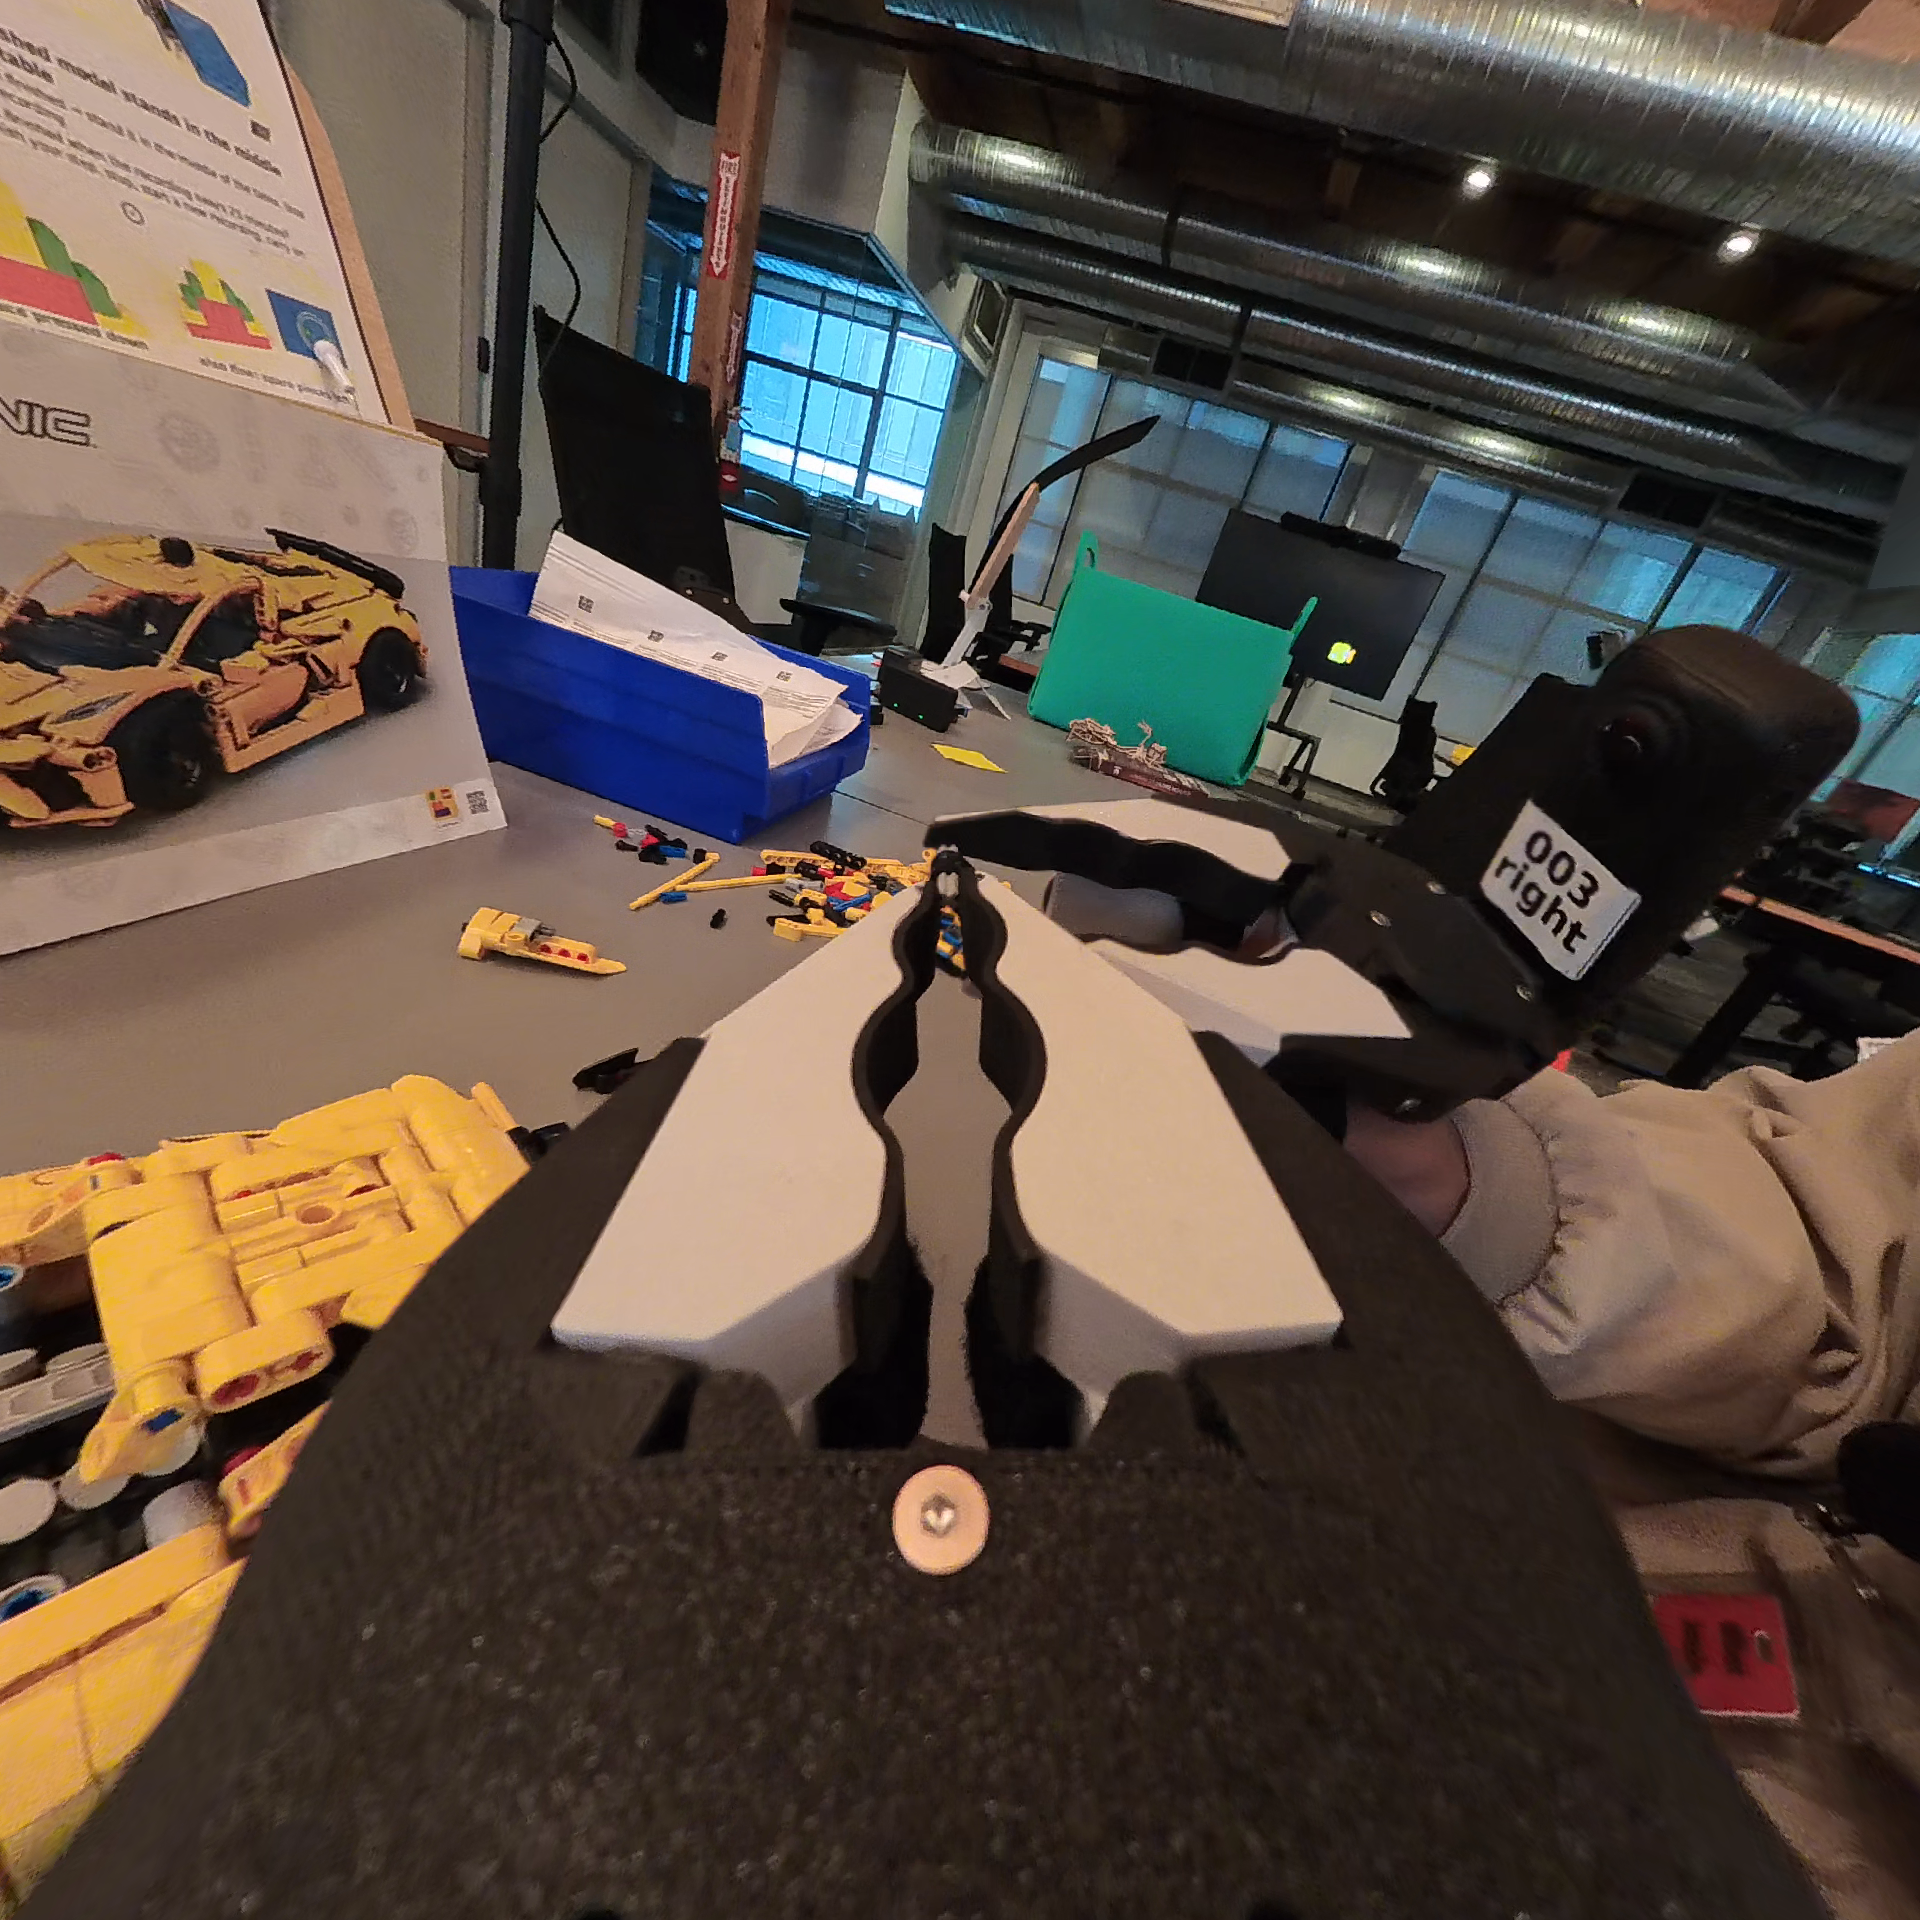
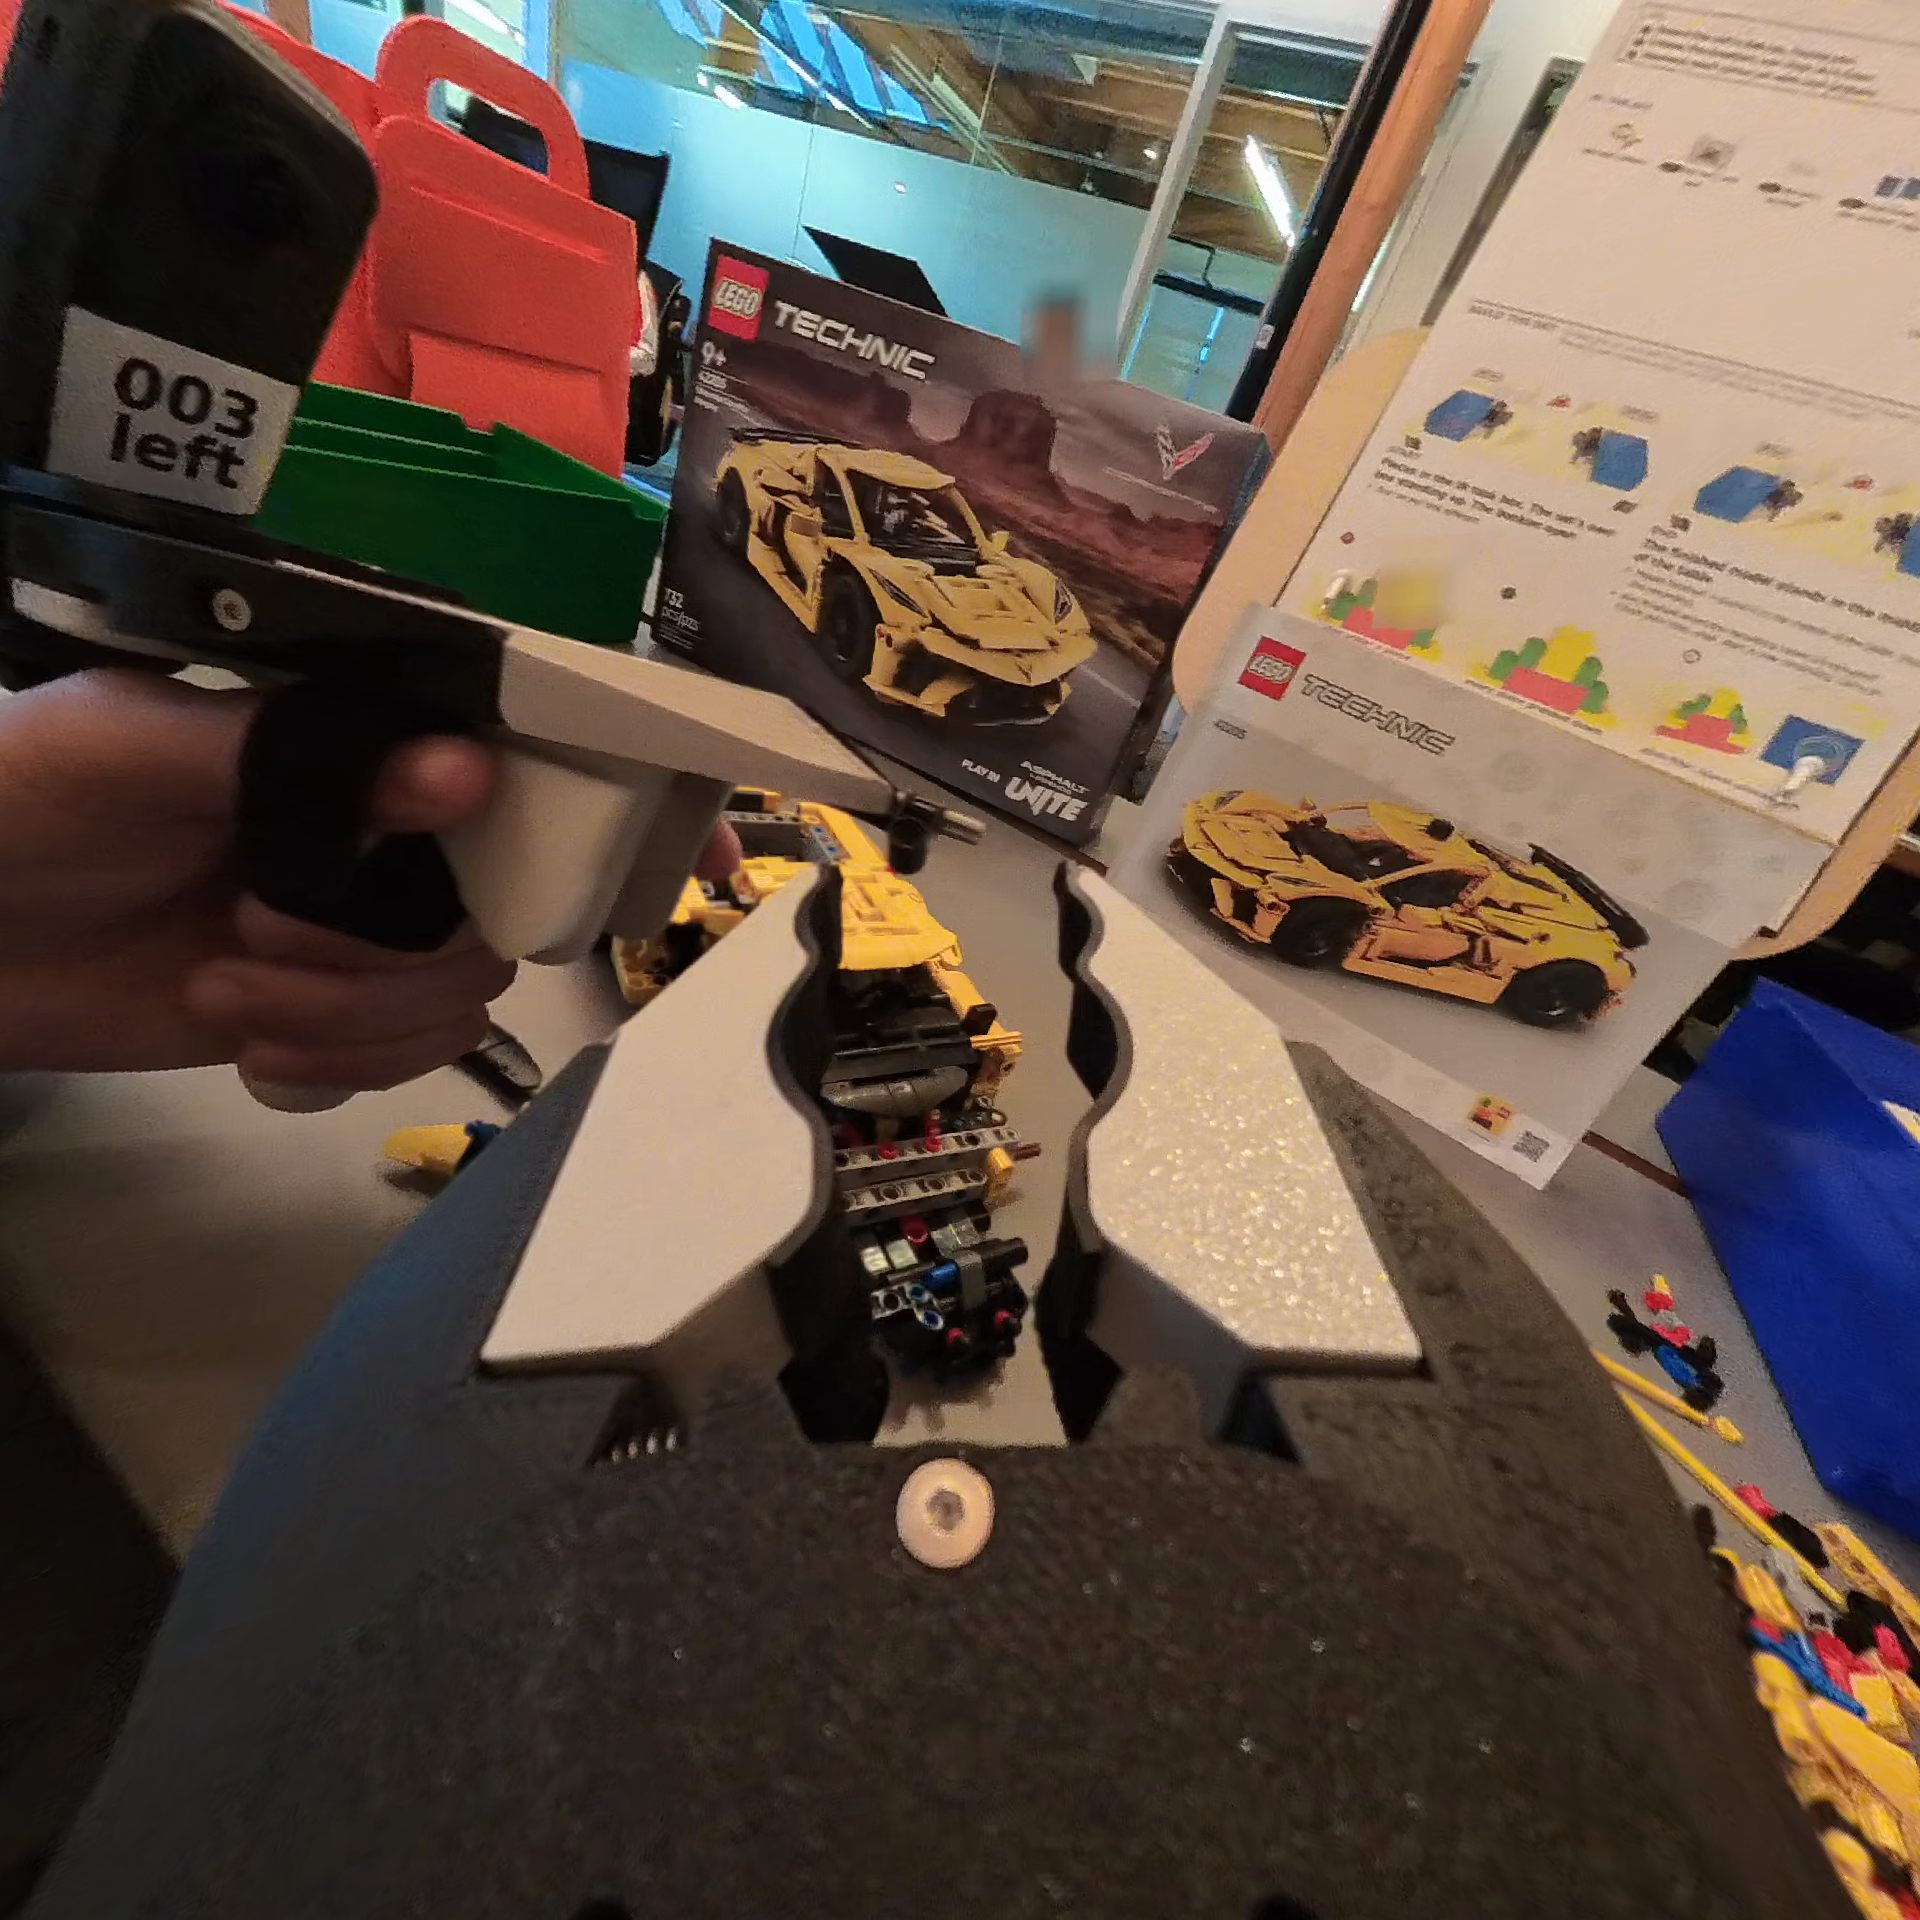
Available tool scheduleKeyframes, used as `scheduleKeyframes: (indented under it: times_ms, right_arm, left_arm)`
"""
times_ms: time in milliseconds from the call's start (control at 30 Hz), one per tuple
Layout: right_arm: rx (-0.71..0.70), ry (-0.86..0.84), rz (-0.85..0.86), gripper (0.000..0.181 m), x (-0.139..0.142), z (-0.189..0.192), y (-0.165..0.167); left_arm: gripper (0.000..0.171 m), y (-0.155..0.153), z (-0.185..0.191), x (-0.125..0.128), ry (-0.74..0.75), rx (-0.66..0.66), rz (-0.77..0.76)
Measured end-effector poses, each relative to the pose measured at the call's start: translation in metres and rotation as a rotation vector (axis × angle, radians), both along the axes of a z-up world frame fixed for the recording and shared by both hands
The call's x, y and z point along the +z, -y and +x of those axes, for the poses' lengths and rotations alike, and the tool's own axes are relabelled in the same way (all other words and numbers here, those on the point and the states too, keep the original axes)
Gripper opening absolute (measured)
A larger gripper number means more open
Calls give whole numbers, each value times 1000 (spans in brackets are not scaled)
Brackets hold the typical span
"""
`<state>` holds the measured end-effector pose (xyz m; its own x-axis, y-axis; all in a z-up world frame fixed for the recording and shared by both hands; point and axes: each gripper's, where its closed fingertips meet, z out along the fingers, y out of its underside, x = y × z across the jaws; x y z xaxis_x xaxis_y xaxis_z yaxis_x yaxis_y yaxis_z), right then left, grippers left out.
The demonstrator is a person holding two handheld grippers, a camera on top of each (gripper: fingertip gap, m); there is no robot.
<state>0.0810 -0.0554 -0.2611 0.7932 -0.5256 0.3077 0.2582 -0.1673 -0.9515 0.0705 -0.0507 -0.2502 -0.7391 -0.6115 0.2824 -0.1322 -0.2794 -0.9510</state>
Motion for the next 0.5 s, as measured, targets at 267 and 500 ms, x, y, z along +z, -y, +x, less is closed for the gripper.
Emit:
scheduleKeyframes:
  times_ms: [267,500]
  right_arm:
    - [1,16,28,17,4,-3,0]
    - [45,-11,-10,15,-3,-1,-2]
  left_arm:
    - [3,7,-2,-3,18,-10,47]
    - [3,7,-1,-9,-24,-28,38]
